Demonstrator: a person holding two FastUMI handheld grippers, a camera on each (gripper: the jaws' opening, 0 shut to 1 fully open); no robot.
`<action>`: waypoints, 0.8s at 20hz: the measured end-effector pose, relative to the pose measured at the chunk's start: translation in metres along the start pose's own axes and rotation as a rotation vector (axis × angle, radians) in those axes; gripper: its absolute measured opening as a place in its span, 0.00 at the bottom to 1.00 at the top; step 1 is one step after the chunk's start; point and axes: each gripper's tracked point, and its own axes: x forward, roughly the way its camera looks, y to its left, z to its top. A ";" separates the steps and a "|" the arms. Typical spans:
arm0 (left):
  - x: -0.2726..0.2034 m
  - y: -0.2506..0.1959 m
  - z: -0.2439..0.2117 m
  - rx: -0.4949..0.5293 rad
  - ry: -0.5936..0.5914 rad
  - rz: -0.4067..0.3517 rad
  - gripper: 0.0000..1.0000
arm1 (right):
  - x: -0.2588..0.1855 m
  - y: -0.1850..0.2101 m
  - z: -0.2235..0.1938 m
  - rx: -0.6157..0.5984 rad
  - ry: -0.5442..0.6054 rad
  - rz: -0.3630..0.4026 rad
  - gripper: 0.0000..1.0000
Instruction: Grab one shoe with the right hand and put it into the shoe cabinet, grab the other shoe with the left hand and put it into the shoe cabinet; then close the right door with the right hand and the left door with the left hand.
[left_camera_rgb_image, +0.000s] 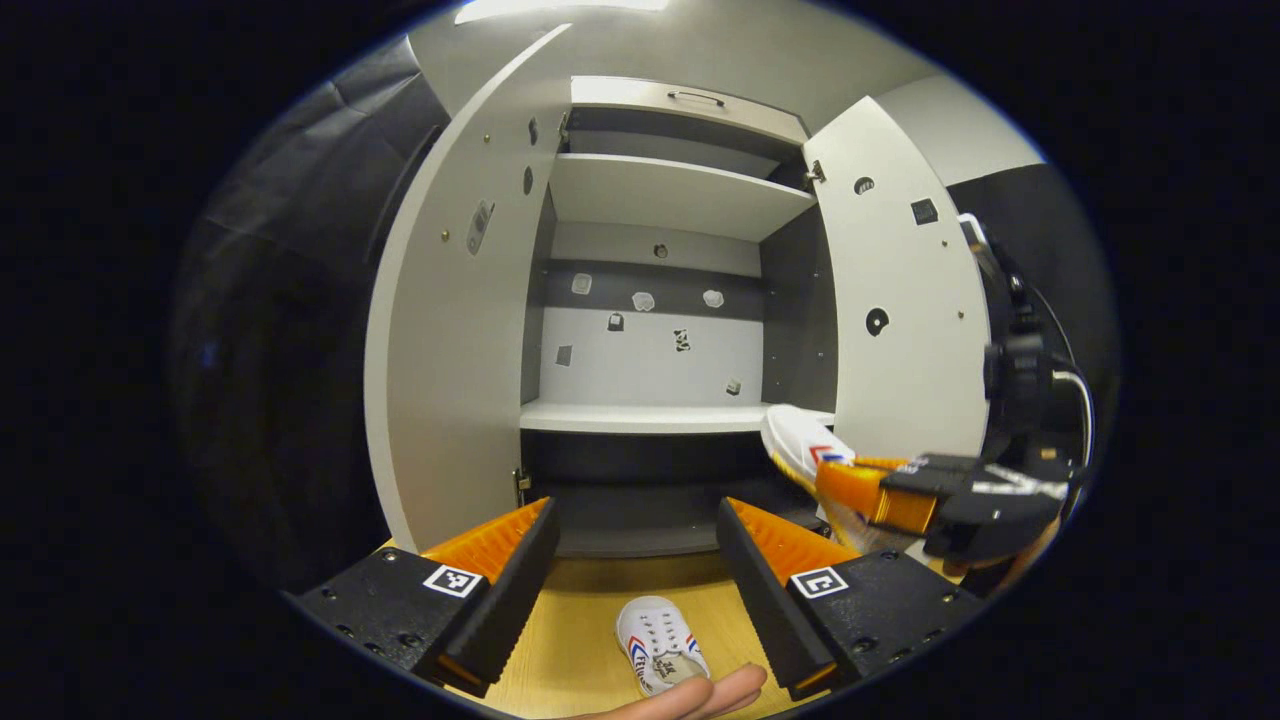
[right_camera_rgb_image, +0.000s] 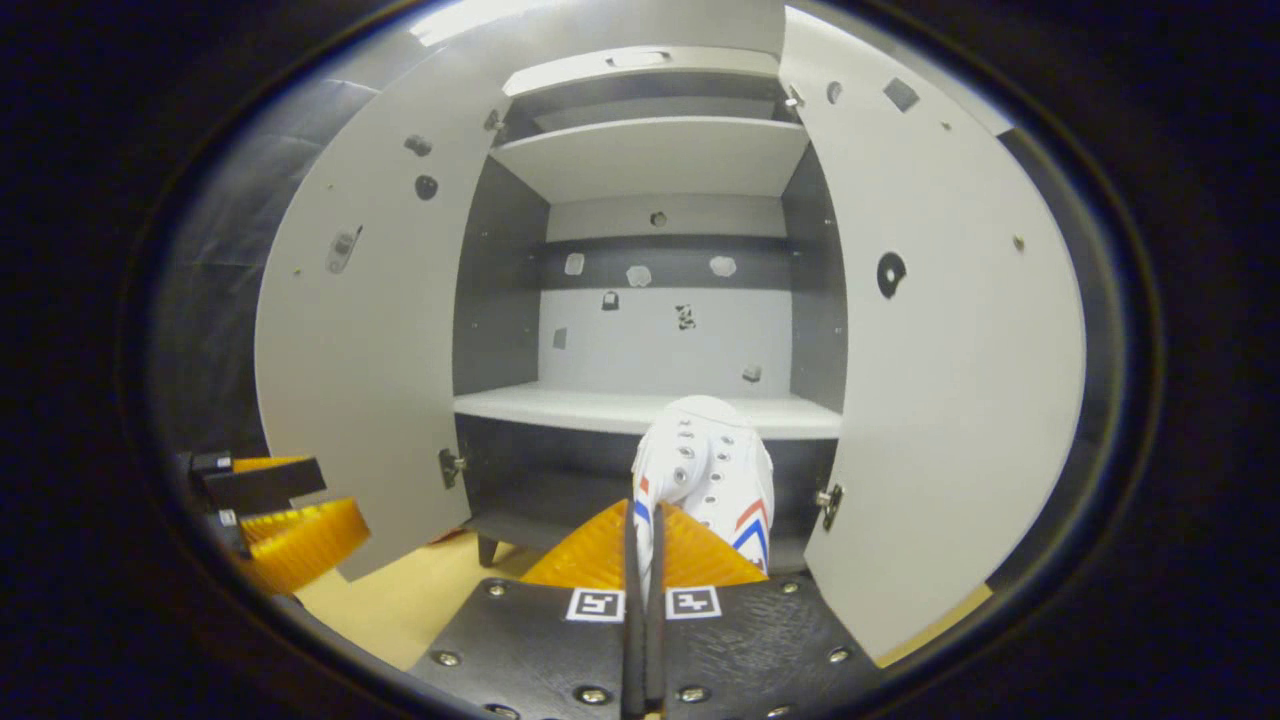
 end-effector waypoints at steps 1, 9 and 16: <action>0.004 0.000 0.002 -0.001 -0.005 -0.002 0.96 | 0.008 -0.001 0.018 -0.019 -0.007 0.002 0.01; 0.023 0.001 -0.008 -0.012 -0.005 -0.034 0.96 | 0.107 -0.006 0.110 -0.098 0.036 0.018 0.01; 0.031 0.010 -0.029 -0.049 -0.024 -0.054 0.97 | 0.216 -0.021 0.085 -0.173 0.163 -0.029 0.00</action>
